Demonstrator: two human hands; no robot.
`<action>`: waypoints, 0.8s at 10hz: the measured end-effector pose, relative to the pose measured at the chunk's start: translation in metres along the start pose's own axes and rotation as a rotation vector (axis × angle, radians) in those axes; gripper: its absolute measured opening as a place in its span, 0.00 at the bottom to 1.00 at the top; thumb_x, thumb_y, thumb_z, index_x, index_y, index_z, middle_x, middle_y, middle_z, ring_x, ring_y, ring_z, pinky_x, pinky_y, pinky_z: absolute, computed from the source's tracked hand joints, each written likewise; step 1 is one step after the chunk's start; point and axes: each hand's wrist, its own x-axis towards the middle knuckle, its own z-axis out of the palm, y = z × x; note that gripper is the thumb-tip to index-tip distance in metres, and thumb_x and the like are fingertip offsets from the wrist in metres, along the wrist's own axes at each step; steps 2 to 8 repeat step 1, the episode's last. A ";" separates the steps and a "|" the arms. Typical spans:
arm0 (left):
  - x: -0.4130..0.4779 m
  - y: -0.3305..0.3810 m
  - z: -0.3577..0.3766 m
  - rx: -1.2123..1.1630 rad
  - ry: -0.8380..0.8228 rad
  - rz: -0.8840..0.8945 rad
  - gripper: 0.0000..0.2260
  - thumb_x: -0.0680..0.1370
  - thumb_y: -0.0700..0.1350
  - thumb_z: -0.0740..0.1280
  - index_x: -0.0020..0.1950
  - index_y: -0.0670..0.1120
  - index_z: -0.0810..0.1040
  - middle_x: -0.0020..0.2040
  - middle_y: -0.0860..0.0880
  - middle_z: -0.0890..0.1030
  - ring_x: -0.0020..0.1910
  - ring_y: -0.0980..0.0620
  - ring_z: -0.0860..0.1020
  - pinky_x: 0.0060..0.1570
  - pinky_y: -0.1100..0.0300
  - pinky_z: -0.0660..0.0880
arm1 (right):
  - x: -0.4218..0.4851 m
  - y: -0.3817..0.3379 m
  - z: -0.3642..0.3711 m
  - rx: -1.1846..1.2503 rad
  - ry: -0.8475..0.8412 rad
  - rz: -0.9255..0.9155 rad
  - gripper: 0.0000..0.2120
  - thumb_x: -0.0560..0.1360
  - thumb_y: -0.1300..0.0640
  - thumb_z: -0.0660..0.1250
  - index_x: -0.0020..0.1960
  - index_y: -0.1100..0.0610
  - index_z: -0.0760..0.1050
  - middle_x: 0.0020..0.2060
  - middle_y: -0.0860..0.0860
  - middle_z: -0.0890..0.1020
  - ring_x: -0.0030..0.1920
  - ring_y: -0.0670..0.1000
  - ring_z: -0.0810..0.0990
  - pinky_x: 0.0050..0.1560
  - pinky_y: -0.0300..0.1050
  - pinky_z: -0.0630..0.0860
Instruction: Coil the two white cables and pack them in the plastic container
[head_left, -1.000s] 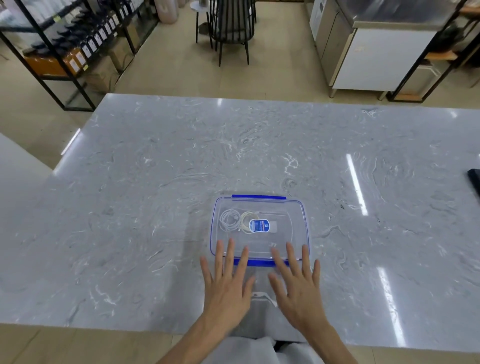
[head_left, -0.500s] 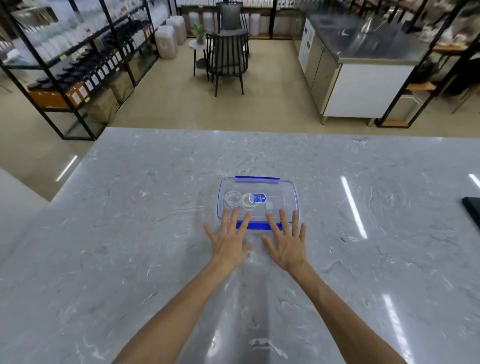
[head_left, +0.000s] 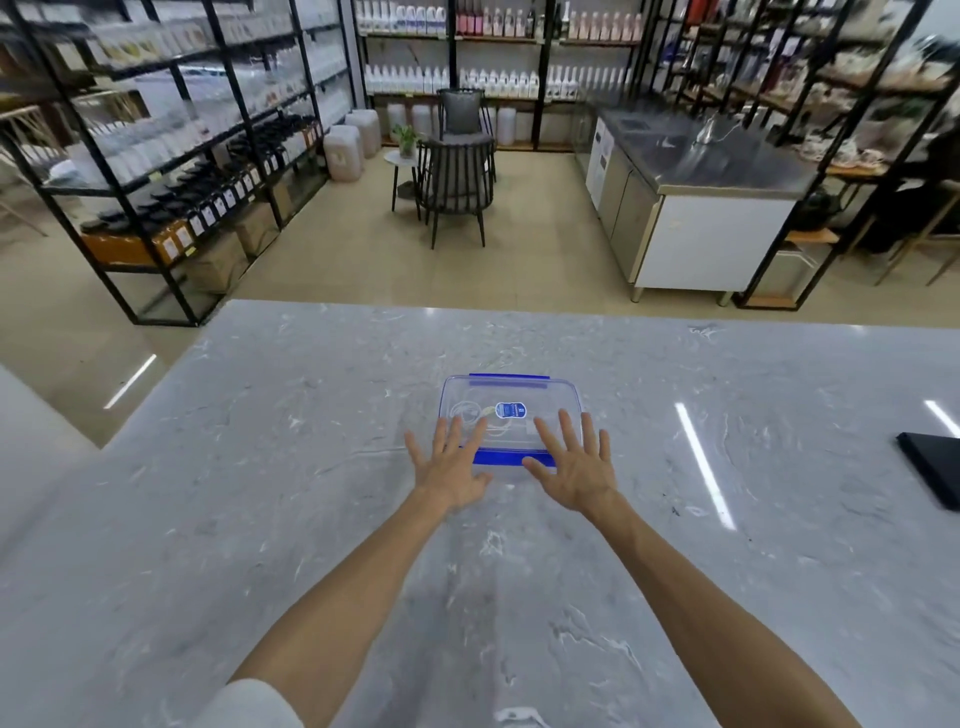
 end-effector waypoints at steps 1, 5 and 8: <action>-0.018 -0.013 0.020 0.019 0.135 -0.037 0.37 0.77 0.67 0.53 0.75 0.61 0.31 0.79 0.49 0.33 0.77 0.44 0.32 0.64 0.26 0.33 | -0.029 0.001 0.020 0.002 0.222 0.006 0.38 0.75 0.28 0.47 0.76 0.40 0.32 0.78 0.50 0.35 0.77 0.61 0.32 0.75 0.64 0.35; -0.018 -0.013 0.020 0.019 0.135 -0.037 0.37 0.77 0.67 0.53 0.75 0.61 0.31 0.79 0.49 0.33 0.77 0.44 0.32 0.64 0.26 0.33 | -0.029 0.001 0.020 0.002 0.222 0.006 0.38 0.75 0.28 0.47 0.76 0.40 0.32 0.78 0.50 0.35 0.77 0.61 0.32 0.75 0.64 0.35; -0.018 -0.013 0.020 0.019 0.135 -0.037 0.37 0.77 0.67 0.53 0.75 0.61 0.31 0.79 0.49 0.33 0.77 0.44 0.32 0.64 0.26 0.33 | -0.029 0.001 0.020 0.002 0.222 0.006 0.38 0.75 0.28 0.47 0.76 0.40 0.32 0.78 0.50 0.35 0.77 0.61 0.32 0.75 0.64 0.35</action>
